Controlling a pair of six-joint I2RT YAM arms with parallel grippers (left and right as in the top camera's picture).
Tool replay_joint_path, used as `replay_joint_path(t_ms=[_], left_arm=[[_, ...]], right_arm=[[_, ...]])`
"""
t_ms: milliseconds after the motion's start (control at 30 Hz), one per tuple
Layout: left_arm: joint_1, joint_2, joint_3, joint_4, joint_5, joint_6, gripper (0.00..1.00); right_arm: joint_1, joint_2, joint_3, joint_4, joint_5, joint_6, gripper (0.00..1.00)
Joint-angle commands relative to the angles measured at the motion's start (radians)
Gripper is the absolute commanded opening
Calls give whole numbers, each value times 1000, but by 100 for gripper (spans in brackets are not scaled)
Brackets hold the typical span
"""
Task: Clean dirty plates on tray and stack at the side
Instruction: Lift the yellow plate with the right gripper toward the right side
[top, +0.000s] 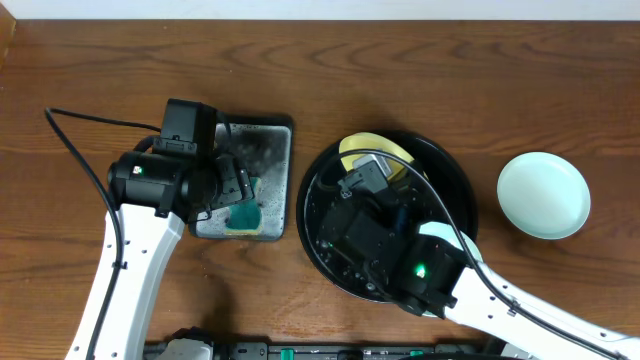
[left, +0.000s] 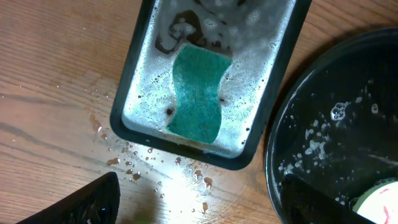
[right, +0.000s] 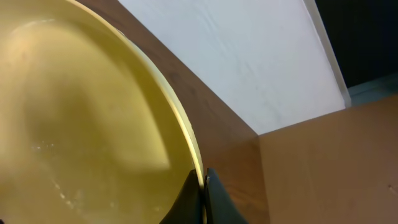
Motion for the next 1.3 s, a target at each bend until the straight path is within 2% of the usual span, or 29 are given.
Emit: replay_joint_path(t_ms=[0,1267], left_arm=[[2,1,24,-6,-2,6,83],[2,1,24,-6,-2,6,83]], right_arm=[[13,-10,-2,3,48,-4,1],[12,-10,-2,18,48,-4,1]])
